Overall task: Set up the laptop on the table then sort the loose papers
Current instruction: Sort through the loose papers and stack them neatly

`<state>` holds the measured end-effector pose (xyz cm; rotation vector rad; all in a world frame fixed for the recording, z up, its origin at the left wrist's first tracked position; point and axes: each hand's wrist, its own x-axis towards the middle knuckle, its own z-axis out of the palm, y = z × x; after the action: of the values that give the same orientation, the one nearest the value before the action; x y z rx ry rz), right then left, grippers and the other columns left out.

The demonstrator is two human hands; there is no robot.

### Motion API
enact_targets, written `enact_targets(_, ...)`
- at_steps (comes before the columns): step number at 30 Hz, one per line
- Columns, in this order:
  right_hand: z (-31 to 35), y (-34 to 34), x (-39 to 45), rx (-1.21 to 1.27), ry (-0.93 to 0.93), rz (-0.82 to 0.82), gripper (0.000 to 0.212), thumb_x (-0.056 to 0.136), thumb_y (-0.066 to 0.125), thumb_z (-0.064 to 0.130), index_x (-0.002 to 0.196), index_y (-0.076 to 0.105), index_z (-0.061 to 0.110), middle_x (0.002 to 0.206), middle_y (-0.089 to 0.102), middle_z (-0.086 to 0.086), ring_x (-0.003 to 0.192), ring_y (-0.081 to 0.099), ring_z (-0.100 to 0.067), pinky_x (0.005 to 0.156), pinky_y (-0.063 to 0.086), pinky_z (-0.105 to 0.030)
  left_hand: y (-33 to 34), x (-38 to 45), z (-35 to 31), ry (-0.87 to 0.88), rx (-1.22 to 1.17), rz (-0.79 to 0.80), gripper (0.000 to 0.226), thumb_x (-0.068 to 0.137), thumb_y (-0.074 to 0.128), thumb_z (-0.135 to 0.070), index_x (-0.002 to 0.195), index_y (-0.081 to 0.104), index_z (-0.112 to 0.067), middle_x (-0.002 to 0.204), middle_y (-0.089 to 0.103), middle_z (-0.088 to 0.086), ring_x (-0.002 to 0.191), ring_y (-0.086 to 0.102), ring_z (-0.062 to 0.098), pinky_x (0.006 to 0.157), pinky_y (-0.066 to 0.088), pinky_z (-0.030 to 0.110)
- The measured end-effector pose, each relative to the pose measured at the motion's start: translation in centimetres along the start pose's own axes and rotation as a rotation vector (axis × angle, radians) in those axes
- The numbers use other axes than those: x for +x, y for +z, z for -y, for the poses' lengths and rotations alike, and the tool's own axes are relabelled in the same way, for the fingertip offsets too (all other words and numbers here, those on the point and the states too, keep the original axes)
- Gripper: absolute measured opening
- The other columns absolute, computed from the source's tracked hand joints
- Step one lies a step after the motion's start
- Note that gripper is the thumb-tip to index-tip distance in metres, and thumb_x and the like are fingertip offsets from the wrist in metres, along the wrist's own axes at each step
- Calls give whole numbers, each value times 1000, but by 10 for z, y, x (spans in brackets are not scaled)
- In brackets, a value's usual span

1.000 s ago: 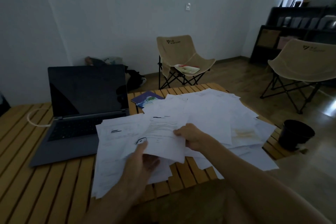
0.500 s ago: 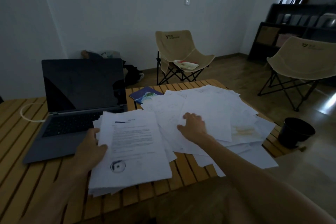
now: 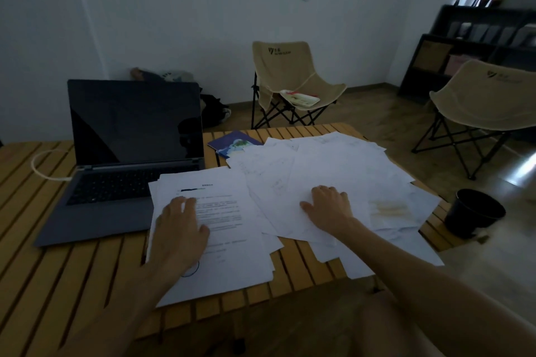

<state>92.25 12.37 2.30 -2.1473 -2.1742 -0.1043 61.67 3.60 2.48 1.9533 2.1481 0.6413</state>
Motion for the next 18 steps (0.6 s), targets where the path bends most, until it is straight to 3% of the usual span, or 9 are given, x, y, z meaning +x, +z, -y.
enact_targets(4, -6, 0, -1, 151, 32, 9, 51, 94, 51, 57, 122, 54, 15, 125, 56, -5, 117, 50, -26, 97, 42, -44, 10, 9, -47, 166, -356, 115, 32, 96, 55, -14, 128, 56, -11, 127, 59, 6, 113, 53, 15, 96, 40, 24)
enact_targets(6, -7, 2, -3, 159, 27, 12, 51, 95, 51, 55, 125, 54, 14, 129, 53, -6, 120, 48, -26, 99, 41, -45, 23, 26, -84, 156, -424, 229, 33, 98, 52, -16, 130, 56, -12, 131, 60, 6, 115, 56, 15, 95, 42, 23)
enact_targets(9, -7, 6, -6, 160, 25, -1, 52, 95, 49, 55, 129, 53, 15, 134, 52, -5, 124, 46, -25, 101, 39, -44, 43, 54, -140, 32, -434, 412, 46, 98, 48, -20, 142, 43, -8, 139, 50, 8, 124, 49, 23, 99, 39, 29)
enact_targets(12, -11, 14, -9, 211, 20, -15, 53, 96, 49, 53, 134, 50, 16, 143, 47, -3, 131, 41, -24, 107, 34, -43, 59, 78, -176, -147, -499, 417, 31, 95, 50, -15, 122, 51, -1, 115, 53, 13, 104, 53, 27, 83, 44, 30)
enact_targets(15, -13, 21, -10, 252, 18, -32, 56, 97, 48, 51, 142, 46, 17, 151, 41, -1, 139, 35, -23, 113, 28, -42, 73, 101, -191, -292, -558, 437, 33, 89, 59, -16, 115, 58, 5, 110, 64, 20, 96, 63, 33, 77, 55, 35)
enact_targets(18, -16, 19, -11, 344, 26, -49, 47, 101, 46, 39, 143, 48, 17, 150, 45, -1, 138, 37, -21, 113, 27, -39, 82, 109, -196, -289, -510, 463, 38, 85, 68, -21, 115, 59, 0, 113, 64, 18, 97, 64, 32, 71, 51, 33)
